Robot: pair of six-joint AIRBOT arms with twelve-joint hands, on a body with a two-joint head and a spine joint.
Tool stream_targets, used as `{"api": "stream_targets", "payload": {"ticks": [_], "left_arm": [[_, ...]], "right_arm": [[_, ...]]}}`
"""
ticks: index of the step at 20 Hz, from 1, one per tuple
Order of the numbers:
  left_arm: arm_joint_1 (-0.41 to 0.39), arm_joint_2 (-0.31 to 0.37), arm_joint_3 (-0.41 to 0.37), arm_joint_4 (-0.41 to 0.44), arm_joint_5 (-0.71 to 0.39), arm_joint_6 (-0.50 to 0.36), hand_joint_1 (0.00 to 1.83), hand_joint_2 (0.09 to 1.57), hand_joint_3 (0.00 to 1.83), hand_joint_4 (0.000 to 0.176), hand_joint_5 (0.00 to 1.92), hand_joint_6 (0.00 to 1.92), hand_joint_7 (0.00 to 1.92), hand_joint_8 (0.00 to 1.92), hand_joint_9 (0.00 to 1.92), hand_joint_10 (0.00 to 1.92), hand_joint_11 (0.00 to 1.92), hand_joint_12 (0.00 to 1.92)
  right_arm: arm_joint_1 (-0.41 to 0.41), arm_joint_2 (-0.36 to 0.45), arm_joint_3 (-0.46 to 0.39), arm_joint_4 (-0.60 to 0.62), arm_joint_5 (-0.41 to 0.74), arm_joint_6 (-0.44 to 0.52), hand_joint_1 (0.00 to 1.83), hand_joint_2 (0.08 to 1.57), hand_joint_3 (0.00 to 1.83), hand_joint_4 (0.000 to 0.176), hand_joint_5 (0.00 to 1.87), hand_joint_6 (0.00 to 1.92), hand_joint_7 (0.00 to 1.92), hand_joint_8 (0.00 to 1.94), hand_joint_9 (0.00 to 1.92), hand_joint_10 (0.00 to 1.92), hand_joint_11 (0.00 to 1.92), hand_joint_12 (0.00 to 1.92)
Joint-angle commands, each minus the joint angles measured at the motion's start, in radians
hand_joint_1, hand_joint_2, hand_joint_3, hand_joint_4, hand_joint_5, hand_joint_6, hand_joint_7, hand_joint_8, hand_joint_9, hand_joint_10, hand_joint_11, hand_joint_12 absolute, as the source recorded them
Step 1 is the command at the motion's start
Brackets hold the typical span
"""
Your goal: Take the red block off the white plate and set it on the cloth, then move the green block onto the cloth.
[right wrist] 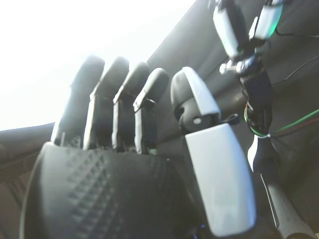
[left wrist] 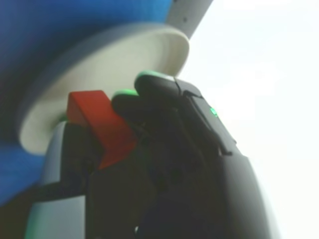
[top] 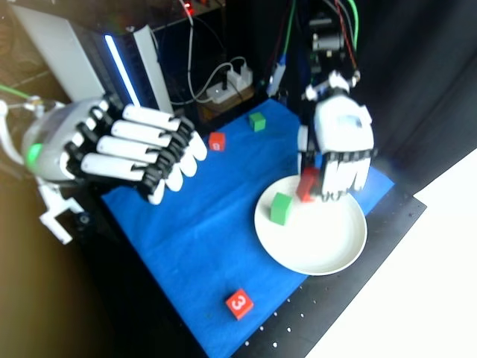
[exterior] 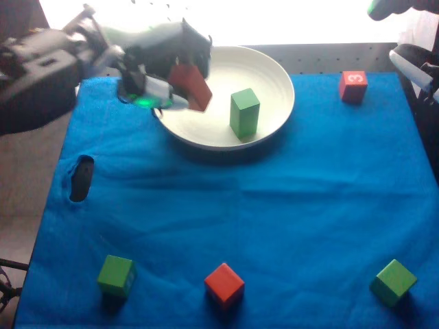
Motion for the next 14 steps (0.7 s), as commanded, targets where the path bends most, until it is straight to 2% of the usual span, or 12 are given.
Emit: {"api": "stream_targets", "payload": {"ticks": [1, 2, 3, 5, 6, 7, 8, 9, 10, 12, 13, 14], "left_arm": [[0.001, 0.021, -0.014, -0.005, -0.173, -0.002, 1.35, 1.21, 0.00, 0.000, 0.66, 1.33, 0.79, 1.28, 0.81, 1.45, 0.68, 1.60], [0.017, 0.066, -0.066, -0.001, -0.223, -0.002, 1.34, 1.21, 0.00, 0.000, 0.68, 1.24, 0.80, 1.32, 0.81, 1.51, 0.70, 1.71], [0.033, 0.101, -0.109, 0.003, -0.267, -0.002, 1.34, 1.21, 0.00, 0.000, 0.68, 1.25, 0.81, 1.31, 0.82, 1.50, 0.69, 1.71], [0.077, 0.169, -0.188, 0.012, -0.349, -0.003, 1.35, 1.19, 0.00, 0.000, 0.76, 1.27, 0.86, 1.20, 0.76, 1.42, 0.57, 1.63], [0.098, 0.197, -0.221, 0.019, -0.383, -0.003, 1.35, 1.19, 0.00, 0.000, 0.79, 1.25, 0.85, 1.20, 0.76, 1.41, 0.54, 1.62], [0.113, 0.216, -0.247, 0.025, -0.407, -0.003, 1.35, 1.19, 0.00, 0.000, 0.75, 1.24, 0.84, 1.25, 0.77, 1.45, 0.59, 1.66], [0.131, 0.238, -0.276, 0.031, -0.434, -0.004, 1.36, 1.17, 0.00, 0.000, 0.77, 1.12, 0.91, 1.17, 0.89, 1.38, 0.73, 1.65], [0.155, 0.266, -0.313, 0.040, -0.466, -0.004, 1.36, 1.16, 0.00, 0.000, 0.77, 1.10, 0.92, 1.15, 0.89, 1.39, 0.71, 1.66], [0.177, 0.284, -0.338, 0.043, -0.485, -0.004, 1.35, 1.17, 0.00, 0.000, 0.76, 1.17, 0.92, 1.14, 0.85, 1.37, 0.64, 1.60], [0.210, 0.306, -0.372, 0.050, -0.507, -0.005, 1.35, 1.19, 0.00, 0.000, 0.71, 1.25, 0.84, 1.25, 0.81, 1.40, 0.63, 1.50], [0.231, 0.313, -0.393, 0.057, -0.516, -0.006, 1.20, 1.22, 0.00, 0.000, 0.70, 1.30, 0.83, 1.34, 0.81, 1.22, 0.67, 1.46], [0.245, 0.313, -0.402, 0.062, -0.517, -0.008, 1.16, 1.24, 0.00, 0.000, 0.69, 1.31, 0.81, 1.40, 0.82, 1.14, 0.70, 1.43]], "right_arm": [[0.015, 0.001, 0.002, -0.012, -0.123, 0.003, 1.05, 1.28, 0.00, 0.000, 0.42, 1.16, 0.40, 1.27, 0.33, 1.53, 0.35, 1.91], [0.014, 0.001, 0.001, -0.010, -0.123, 0.003, 1.05, 1.29, 0.00, 0.000, 0.41, 1.16, 0.37, 1.30, 0.30, 1.54, 0.31, 1.92], [0.014, 0.001, 0.000, -0.008, -0.123, 0.003, 1.05, 1.29, 0.00, 0.000, 0.41, 1.15, 0.35, 1.28, 0.29, 1.52, 0.30, 1.91], [0.014, 0.001, -0.002, -0.003, -0.123, 0.003, 1.03, 1.29, 0.00, 0.000, 0.43, 1.16, 0.40, 1.26, 0.36, 1.47, 0.37, 1.85], [0.014, 0.001, -0.003, -0.002, -0.123, 0.003, 1.02, 1.30, 0.00, 0.000, 0.42, 1.16, 0.39, 1.25, 0.35, 1.46, 0.36, 1.84], [0.014, 0.001, -0.004, -0.001, -0.123, 0.003, 1.00, 1.30, 0.00, 0.000, 0.41, 1.15, 0.40, 1.24, 0.35, 1.43, 0.35, 1.82], [0.013, 0.002, -0.006, 0.000, -0.123, 0.003, 1.00, 1.31, 0.00, 0.000, 0.39, 1.11, 0.38, 1.21, 0.34, 1.40, 0.31, 1.81], [0.012, 0.003, -0.006, 0.001, -0.123, 0.003, 1.00, 1.31, 0.00, 0.000, 0.39, 1.11, 0.38, 1.20, 0.34, 1.38, 0.32, 1.79], [0.011, 0.003, -0.007, 0.002, -0.123, 0.003, 0.98, 1.30, 0.00, 0.000, 0.40, 1.10, 0.40, 1.19, 0.36, 1.37, 0.33, 1.79], [0.009, 0.003, -0.008, 0.005, -0.123, 0.003, 1.02, 1.29, 0.00, 0.000, 0.39, 1.15, 0.37, 1.22, 0.35, 1.40, 0.32, 1.82], [0.008, 0.003, -0.008, 0.007, -0.123, 0.003, 1.03, 1.29, 0.00, 0.000, 0.39, 1.16, 0.38, 1.23, 0.36, 1.41, 0.33, 1.83], [0.006, 0.004, -0.008, 0.009, -0.123, 0.003, 1.02, 1.29, 0.00, 0.000, 0.39, 1.17, 0.38, 1.23, 0.37, 1.41, 0.33, 1.83]]}}
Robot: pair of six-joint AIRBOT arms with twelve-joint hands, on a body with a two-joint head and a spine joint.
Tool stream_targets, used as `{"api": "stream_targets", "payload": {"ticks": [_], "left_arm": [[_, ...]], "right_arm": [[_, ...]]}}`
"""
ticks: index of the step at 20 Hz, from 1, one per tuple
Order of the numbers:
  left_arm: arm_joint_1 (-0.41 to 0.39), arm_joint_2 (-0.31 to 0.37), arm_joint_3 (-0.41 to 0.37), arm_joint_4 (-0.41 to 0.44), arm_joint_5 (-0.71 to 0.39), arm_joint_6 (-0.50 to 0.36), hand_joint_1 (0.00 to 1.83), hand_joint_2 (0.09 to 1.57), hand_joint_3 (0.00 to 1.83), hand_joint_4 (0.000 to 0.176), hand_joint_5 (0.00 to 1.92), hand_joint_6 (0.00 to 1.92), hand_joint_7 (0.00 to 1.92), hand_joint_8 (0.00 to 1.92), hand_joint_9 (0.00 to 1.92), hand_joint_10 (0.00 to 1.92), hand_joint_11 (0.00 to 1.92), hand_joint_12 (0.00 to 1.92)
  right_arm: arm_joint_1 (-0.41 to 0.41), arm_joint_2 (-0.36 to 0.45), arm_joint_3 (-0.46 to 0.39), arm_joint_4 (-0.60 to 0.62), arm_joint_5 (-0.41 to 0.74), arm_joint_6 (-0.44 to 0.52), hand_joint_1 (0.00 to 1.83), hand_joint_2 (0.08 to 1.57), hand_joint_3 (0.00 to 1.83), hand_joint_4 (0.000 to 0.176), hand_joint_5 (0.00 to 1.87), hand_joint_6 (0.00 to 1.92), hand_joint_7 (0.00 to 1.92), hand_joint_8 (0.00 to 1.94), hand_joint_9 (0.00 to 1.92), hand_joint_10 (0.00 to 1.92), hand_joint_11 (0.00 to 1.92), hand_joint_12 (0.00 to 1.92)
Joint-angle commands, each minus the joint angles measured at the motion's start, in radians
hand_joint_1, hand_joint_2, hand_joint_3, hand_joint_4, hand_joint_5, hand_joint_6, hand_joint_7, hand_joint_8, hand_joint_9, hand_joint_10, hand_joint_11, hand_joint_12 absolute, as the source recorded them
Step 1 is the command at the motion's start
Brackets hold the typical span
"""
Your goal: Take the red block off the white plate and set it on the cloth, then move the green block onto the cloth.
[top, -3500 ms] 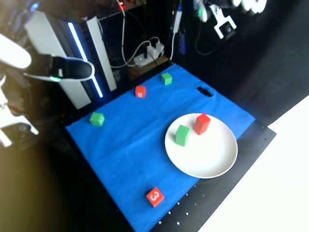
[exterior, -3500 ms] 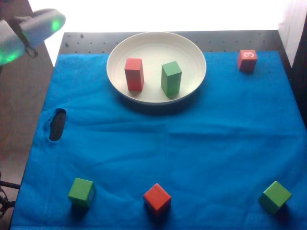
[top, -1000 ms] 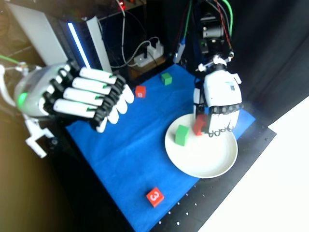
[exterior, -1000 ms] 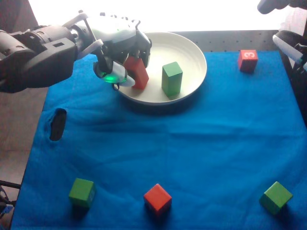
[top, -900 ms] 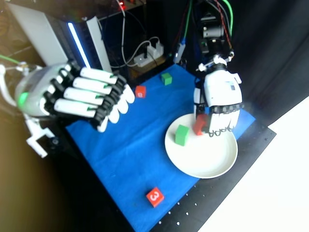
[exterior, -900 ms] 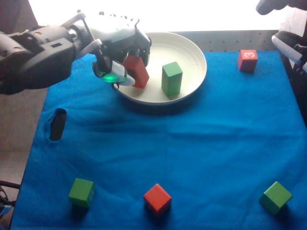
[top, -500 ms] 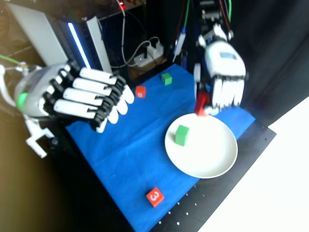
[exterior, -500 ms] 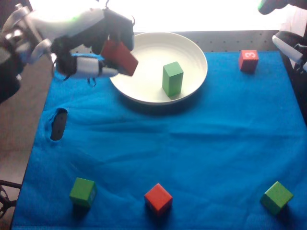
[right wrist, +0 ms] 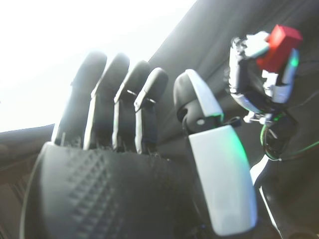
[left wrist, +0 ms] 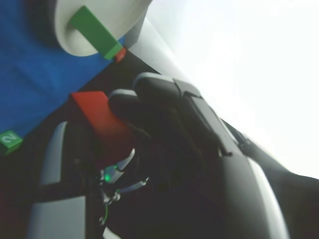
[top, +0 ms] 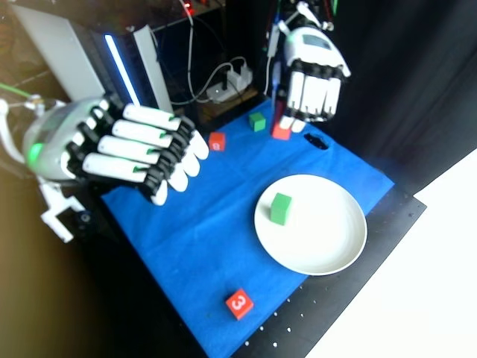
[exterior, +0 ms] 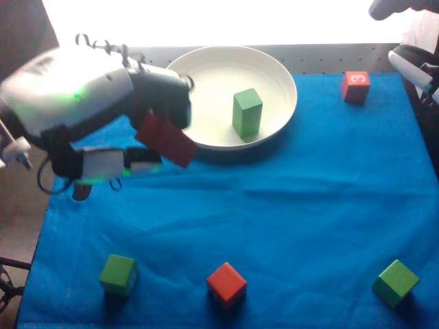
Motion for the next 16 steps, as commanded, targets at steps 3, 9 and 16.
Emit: {"api": "stream_targets", "payload": {"ticks": [3, 9, 16], "left_arm": [[0.022, -0.012, -0.011, 0.003, -0.092, -0.008, 1.33, 1.23, 0.00, 0.000, 0.67, 1.37, 0.74, 1.35, 0.78, 1.43, 0.61, 1.39], [0.044, -0.070, 0.013, 0.015, 0.020, -0.009, 1.34, 1.22, 0.00, 0.000, 0.68, 1.37, 0.78, 1.29, 0.73, 1.50, 0.51, 1.56], [0.050, -0.072, 0.013, 0.015, 0.022, -0.012, 0.72, 1.14, 0.00, 0.028, 0.39, 0.35, 0.48, 0.22, 0.27, 0.62, 0.00, 1.27]], "right_arm": [[0.006, 0.004, -0.001, -0.009, -0.123, 0.003, 1.05, 1.28, 0.00, 0.000, 0.40, 1.17, 0.36, 1.24, 0.36, 1.41, 0.33, 1.84], [0.006, 0.004, -0.002, -0.008, -0.123, 0.003, 1.05, 1.29, 0.00, 0.000, 0.40, 1.18, 0.38, 1.23, 0.35, 1.41, 0.35, 1.82], [0.006, 0.004, -0.003, -0.006, -0.123, 0.003, 1.02, 1.28, 0.00, 0.000, 0.41, 1.12, 0.40, 1.17, 0.35, 1.37, 0.31, 1.81]]}}
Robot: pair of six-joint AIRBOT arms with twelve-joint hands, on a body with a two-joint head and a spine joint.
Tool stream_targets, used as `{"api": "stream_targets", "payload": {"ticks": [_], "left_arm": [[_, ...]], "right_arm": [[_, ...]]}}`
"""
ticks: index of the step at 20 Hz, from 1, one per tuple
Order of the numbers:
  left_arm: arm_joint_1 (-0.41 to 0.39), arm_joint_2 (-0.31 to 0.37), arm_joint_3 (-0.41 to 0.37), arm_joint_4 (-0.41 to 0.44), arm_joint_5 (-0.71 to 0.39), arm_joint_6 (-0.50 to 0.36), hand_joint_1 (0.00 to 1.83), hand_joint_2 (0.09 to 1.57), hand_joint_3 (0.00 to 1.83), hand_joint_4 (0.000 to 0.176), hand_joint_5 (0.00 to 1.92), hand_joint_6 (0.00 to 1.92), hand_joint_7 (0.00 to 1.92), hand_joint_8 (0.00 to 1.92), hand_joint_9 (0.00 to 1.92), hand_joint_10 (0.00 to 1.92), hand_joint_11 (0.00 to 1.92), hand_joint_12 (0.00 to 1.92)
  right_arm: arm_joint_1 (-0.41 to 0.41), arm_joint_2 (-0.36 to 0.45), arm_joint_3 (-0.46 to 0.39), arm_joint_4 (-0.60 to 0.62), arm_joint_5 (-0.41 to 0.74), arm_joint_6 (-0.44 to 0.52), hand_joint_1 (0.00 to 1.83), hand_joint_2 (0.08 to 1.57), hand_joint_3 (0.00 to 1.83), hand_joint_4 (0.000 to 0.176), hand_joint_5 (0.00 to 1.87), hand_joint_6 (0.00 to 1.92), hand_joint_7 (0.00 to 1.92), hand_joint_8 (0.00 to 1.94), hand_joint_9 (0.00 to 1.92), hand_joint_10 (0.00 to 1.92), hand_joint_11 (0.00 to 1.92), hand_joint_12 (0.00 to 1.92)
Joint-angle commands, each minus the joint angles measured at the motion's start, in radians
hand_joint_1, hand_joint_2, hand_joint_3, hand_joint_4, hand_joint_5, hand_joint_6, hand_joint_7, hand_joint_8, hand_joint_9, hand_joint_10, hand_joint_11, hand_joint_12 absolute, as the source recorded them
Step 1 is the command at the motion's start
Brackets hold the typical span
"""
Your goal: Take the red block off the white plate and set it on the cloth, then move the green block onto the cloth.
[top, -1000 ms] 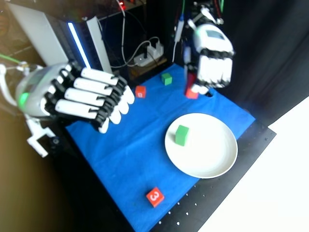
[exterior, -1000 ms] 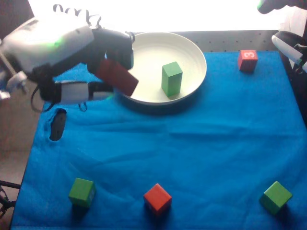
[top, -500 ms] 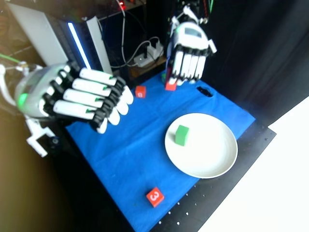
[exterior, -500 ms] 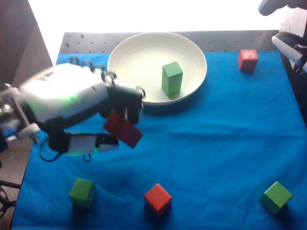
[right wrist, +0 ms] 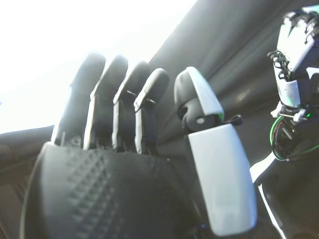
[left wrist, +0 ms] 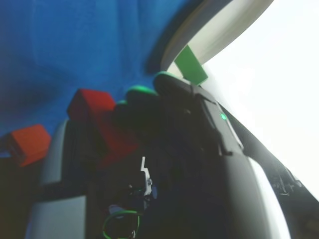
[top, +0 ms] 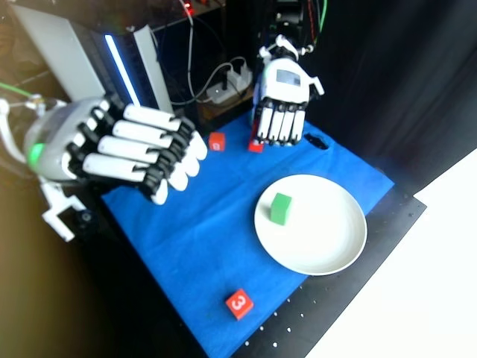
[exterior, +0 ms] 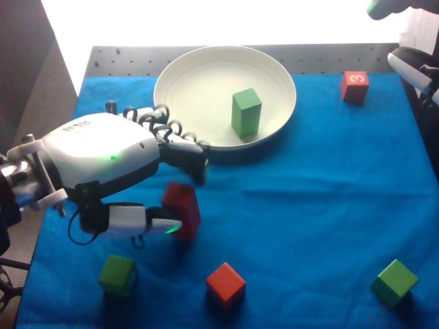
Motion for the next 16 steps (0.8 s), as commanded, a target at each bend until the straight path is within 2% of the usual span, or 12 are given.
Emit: {"api": "stream_targets", "payload": {"ticks": [1, 2, 3, 4, 5, 6, 7, 8, 9, 11, 13, 16], "left_arm": [[-0.007, -0.001, 0.000, -0.003, -0.123, -0.005, 0.64, 1.10, 0.00, 0.070, 0.36, 0.10, 0.43, 0.07, 0.18, 0.54, 0.00, 1.18], [-0.007, -0.001, 0.000, -0.004, -0.124, -0.005, 0.64, 1.10, 0.00, 0.070, 0.36, 0.10, 0.43, 0.07, 0.18, 0.54, 0.00, 1.18], [-0.006, 0.000, 0.000, -0.010, -0.131, -0.005, 0.60, 1.09, 0.00, 0.089, 0.34, 0.05, 0.40, 0.03, 0.18, 0.43, 0.00, 1.10], [-0.002, 0.001, -0.001, -0.019, -0.144, -0.005, 0.59, 1.06, 0.00, 0.103, 0.34, 0.03, 0.36, 0.01, 0.17, 0.39, 0.00, 1.13], [0.001, 0.003, 0.000, -0.027, -0.154, -0.005, 0.57, 1.06, 0.00, 0.101, 0.33, 0.02, 0.33, 0.01, 0.17, 0.39, 0.00, 1.24], [0.008, 0.007, 0.001, -0.048, -0.177, -0.005, 0.55, 1.08, 0.00, 0.072, 0.36, 0.01, 0.33, 0.01, 0.14, 0.53, 0.00, 1.36], [0.014, 0.009, 0.004, -0.069, -0.201, -0.005, 0.54, 1.08, 0.00, 0.075, 0.36, 0.01, 0.34, 0.01, 0.12, 0.61, 0.00, 1.39], [0.025, 0.013, 0.009, -0.105, -0.241, -0.005, 0.48, 1.12, 0.01, 0.064, 0.38, 0.01, 0.36, 0.01, 0.14, 0.65, 0.00, 1.45], [0.037, 0.017, 0.014, -0.141, -0.285, -0.005, 0.45, 1.16, 0.01, 0.064, 0.40, 0.02, 0.38, 0.01, 0.16, 0.66, 0.00, 1.48], [0.047, 0.025, 0.018, -0.188, -0.361, -0.005, 0.38, 1.24, 0.01, 0.060, 0.45, 0.02, 0.41, 0.01, 0.21, 0.54, 0.00, 1.32], [0.050, 0.037, 0.019, -0.217, -0.417, 0.000, 0.38, 1.28, 0.00, 0.043, 0.51, 0.02, 0.51, 0.02, 0.36, 0.43, 0.05, 1.34], [0.056, 0.056, 0.014, -0.271, -0.487, 0.047, 0.46, 1.28, 0.00, 0.043, 0.59, 0.02, 0.58, 0.02, 0.45, 0.33, 0.07, 1.30]], "right_arm": [[0.006, 0.004, 0.000, -0.010, -0.123, 0.003, 1.00, 1.29, 0.00, 0.000, 0.40, 1.15, 0.40, 1.20, 0.34, 1.42, 0.32, 1.82], [0.006, 0.004, 0.000, -0.010, -0.123, 0.003, 1.00, 1.29, 0.00, 0.000, 0.40, 1.15, 0.40, 1.20, 0.34, 1.42, 0.32, 1.82], [0.006, 0.004, 0.000, -0.009, -0.123, 0.003, 1.02, 1.29, 0.00, 0.000, 0.39, 1.15, 0.38, 1.20, 0.33, 1.42, 0.31, 1.83], [0.006, 0.004, 0.000, -0.009, -0.123, 0.003, 1.01, 1.29, 0.00, 0.000, 0.39, 1.15, 0.38, 1.20, 0.34, 1.40, 0.31, 1.83], [0.006, 0.004, 0.001, -0.008, -0.123, 0.003, 1.02, 1.29, 0.00, 0.000, 0.39, 1.14, 0.39, 1.19, 0.34, 1.40, 0.31, 1.84], [0.006, 0.005, 0.001, -0.006, -0.117, 0.003, 1.04, 1.27, 0.00, 0.000, 0.38, 1.16, 0.38, 1.20, 0.35, 1.41, 0.34, 1.82], [0.006, 0.007, 0.005, -0.005, -0.107, 0.003, 1.05, 1.26, 0.00, 0.000, 0.37, 1.16, 0.38, 1.18, 0.35, 1.38, 0.34, 1.80], [0.007, 0.007, 0.015, -0.006, -0.079, 0.003, 1.13, 1.23, 0.00, 0.000, 0.33, 1.15, 0.35, 1.17, 0.32, 1.39, 0.34, 1.80], [0.012, 0.006, 0.026, -0.006, -0.057, 0.003, 1.19, 1.20, 0.00, 0.000, 0.31, 1.14, 0.34, 1.15, 0.31, 1.37, 0.32, 1.81], [0.037, -0.001, 0.048, -0.006, -0.013, 0.003, 1.18, 1.16, 0.00, 0.000, 0.27, 1.04, 0.30, 1.04, 0.24, 1.32, 0.24, 1.85], [0.065, -0.020, 0.074, -0.008, 0.036, 0.003, 1.13, 1.10, 0.00, 0.000, 0.28, 0.97, 0.34, 0.94, 0.26, 1.25, 0.24, 1.81], [0.178, -0.076, 0.132, -0.060, 0.190, 0.003, 1.10, 1.03, 0.00, 0.000, 0.39, 0.73, 0.41, 0.72, 0.29, 1.10, 0.20, 1.70]]}}
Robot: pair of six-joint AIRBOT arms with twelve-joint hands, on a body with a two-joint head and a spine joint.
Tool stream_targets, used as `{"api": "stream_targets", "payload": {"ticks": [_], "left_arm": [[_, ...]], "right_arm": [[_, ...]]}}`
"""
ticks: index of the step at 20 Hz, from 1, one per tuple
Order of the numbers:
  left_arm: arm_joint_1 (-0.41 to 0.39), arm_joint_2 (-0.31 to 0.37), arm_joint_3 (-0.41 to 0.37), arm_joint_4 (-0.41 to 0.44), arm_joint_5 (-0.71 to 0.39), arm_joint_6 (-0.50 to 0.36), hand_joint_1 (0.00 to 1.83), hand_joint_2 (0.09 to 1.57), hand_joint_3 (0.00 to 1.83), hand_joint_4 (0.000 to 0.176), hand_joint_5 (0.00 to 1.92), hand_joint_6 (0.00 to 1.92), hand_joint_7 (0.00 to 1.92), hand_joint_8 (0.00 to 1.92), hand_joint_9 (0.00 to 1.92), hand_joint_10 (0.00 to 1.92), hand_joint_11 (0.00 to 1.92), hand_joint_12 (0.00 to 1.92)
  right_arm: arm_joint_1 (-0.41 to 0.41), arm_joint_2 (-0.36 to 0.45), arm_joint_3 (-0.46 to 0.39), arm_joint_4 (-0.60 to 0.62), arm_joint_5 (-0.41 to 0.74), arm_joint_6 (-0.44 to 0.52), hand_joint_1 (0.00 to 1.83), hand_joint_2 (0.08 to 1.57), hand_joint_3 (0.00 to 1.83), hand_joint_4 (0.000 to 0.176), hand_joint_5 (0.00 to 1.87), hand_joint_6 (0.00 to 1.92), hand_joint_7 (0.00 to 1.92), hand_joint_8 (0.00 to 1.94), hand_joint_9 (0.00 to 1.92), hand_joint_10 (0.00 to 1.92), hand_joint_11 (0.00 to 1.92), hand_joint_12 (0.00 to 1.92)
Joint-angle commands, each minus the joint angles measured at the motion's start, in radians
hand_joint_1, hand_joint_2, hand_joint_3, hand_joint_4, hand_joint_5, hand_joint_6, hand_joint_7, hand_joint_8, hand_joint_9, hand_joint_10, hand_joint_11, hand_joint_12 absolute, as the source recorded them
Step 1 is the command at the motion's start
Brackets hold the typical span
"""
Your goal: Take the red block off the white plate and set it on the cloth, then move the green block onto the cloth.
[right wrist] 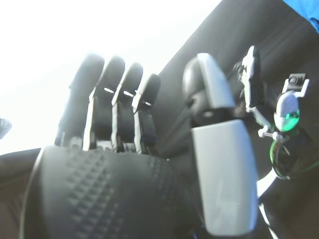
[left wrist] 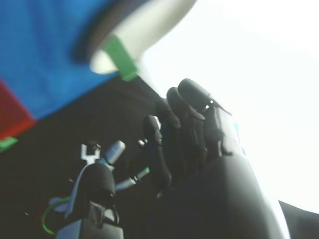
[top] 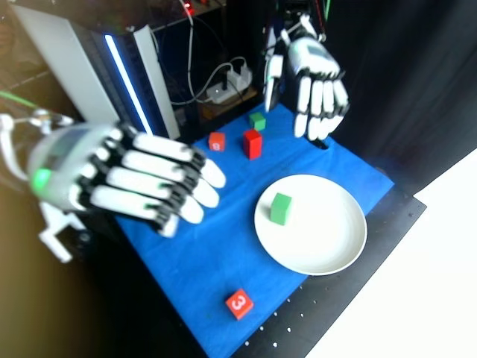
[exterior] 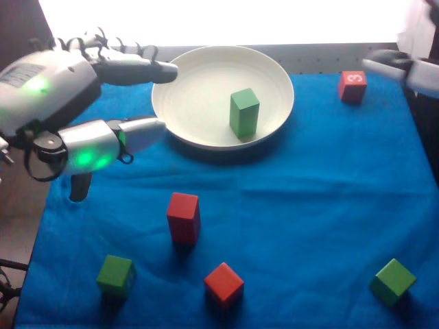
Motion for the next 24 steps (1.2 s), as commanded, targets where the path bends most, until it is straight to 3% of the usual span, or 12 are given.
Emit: {"api": "stream_targets", "payload": {"ticks": [1, 5, 8, 9, 10, 11, 12, 13, 14, 15, 19, 24], "left_arm": [[0.000, 0.015, -0.002, -0.017, -0.164, 0.012, 0.47, 1.28, 0.00, 0.047, 0.62, 0.03, 0.61, 0.03, 0.46, 0.32, 0.05, 1.31], [0.007, 0.027, -0.006, -0.078, -0.192, 0.073, 0.56, 1.27, 0.00, 0.000, 0.76, 0.03, 0.75, 0.04, 0.50, 0.63, 0.18, 1.37], [0.020, 0.036, -0.008, -0.124, -0.202, 0.098, 0.56, 1.26, 0.00, 0.000, 0.81, 0.02, 0.79, 0.03, 0.56, 0.53, 0.21, 1.28], [0.021, 0.038, -0.008, -0.138, -0.202, 0.111, 0.77, 1.28, 0.00, 0.136, 0.68, 1.17, 0.81, 0.03, 0.59, 0.52, 0.20, 1.35], [0.023, 0.040, -0.008, -0.150, -0.202, 0.120, 0.78, 1.31, 0.01, 0.168, 0.61, 1.47, 0.83, 0.03, 0.62, 0.53, 0.27, 1.39], [0.026, 0.041, -0.008, -0.160, -0.202, 0.126, 0.60, 1.27, 0.00, 0.045, 0.59, 0.83, 0.83, 0.03, 0.62, 0.54, 0.26, 1.41], [0.028, 0.043, -0.008, -0.168, -0.202, 0.130, 0.76, 1.30, 0.00, 0.150, 0.61, 1.37, 0.84, 0.02, 0.60, 0.55, 0.25, 1.43], [0.031, 0.045, -0.007, -0.174, -0.202, 0.131, 0.79, 1.31, 0.00, 0.171, 0.61, 1.50, 0.84, 0.02, 0.61, 0.56, 0.27, 1.43], [0.033, 0.046, -0.007, -0.178, -0.206, 0.131, 0.80, 1.31, 0.00, 0.175, 0.61, 1.51, 0.83, 0.02, 0.60, 0.55, 0.28, 1.39], [0.033, 0.046, -0.008, -0.180, -0.208, 0.131, 0.81, 1.31, 0.00, 0.176, 0.62, 1.51, 0.83, 0.01, 0.58, 0.52, 0.21, 1.35], [0.037, 0.052, -0.010, -0.186, -0.227, 0.131, 0.81, 1.31, 0.00, 0.176, 0.61, 1.52, 0.86, 0.02, 0.61, 0.57, 0.22, 1.36], [0.039, 0.059, -0.017, -0.185, -0.245, 0.131, 0.77, 1.34, 0.00, 0.176, 0.57, 1.57, 0.85, 0.02, 0.62, 0.56, 0.30, 1.38]], "right_arm": [[0.036, -0.021, 0.019, -0.034, -0.028, 0.001, 1.07, 1.01, 0.00, 0.000, 0.42, 0.67, 0.41, 0.70, 0.27, 1.12, 0.16, 1.73], [0.125, -0.104, 0.077, -0.034, 0.130, -0.098, 1.08, 0.86, 0.00, 0.000, 0.68, 0.07, 0.62, 0.26, 0.37, 0.98, 0.11, 1.70], [0.158, -0.169, 0.124, -0.034, 0.206, -0.110, 1.07, 0.83, 0.00, 0.000, 0.68, 0.01, 0.65, 0.10, 0.41, 0.72, 0.07, 1.60], [0.165, -0.185, 0.134, -0.034, 0.223, -0.110, 1.06, 0.83, 0.00, 0.000, 0.66, 0.00, 0.66, 0.07, 0.41, 0.70, 0.06, 1.65], [0.170, -0.203, 0.146, -0.034, 0.240, -0.110, 1.10, 0.84, 0.00, 0.000, 0.66, 0.00, 0.65, 0.04, 0.41, 0.66, 0.06, 1.60], [0.174, -0.222, 0.159, -0.034, 0.258, -0.110, 1.10, 0.84, 0.00, 0.000, 0.65, 0.00, 0.65, 0.02, 0.40, 0.63, 0.07, 1.56], [0.177, -0.241, 0.172, -0.034, 0.273, -0.110, 1.06, 0.83, 0.00, 0.000, 0.63, 0.00, 0.64, 0.01, 0.42, 0.52, 0.06, 1.49], [0.180, -0.259, 0.185, -0.034, 0.287, -0.110, 1.04, 0.83, 0.00, 0.000, 0.61, 0.00, 0.65, 0.00, 0.46, 0.46, 0.08, 1.46], [0.182, -0.278, 0.199, -0.034, 0.304, -0.110, 0.98, 0.82, 0.00, 0.000, 0.63, 0.01, 0.62, 0.00, 0.47, 0.44, 0.12, 1.44], [0.185, -0.290, 0.209, -0.034, 0.316, -0.110, 0.95, 0.82, 0.00, 0.000, 0.66, 0.00, 0.68, 0.02, 0.38, 0.88, 0.10, 1.67], [0.198, -0.372, 0.283, -0.034, 0.393, -0.110, 0.93, 0.83, 0.00, 0.000, 0.65, 0.00, 0.71, 0.02, 0.38, 0.87, 0.02, 1.66], [0.210, -0.450, 0.367, -0.028, 0.455, -0.110, 0.93, 0.87, 0.00, 0.000, 0.56, 0.00, 0.65, 0.00, 0.56, 0.24, 0.08, 1.38]]}}
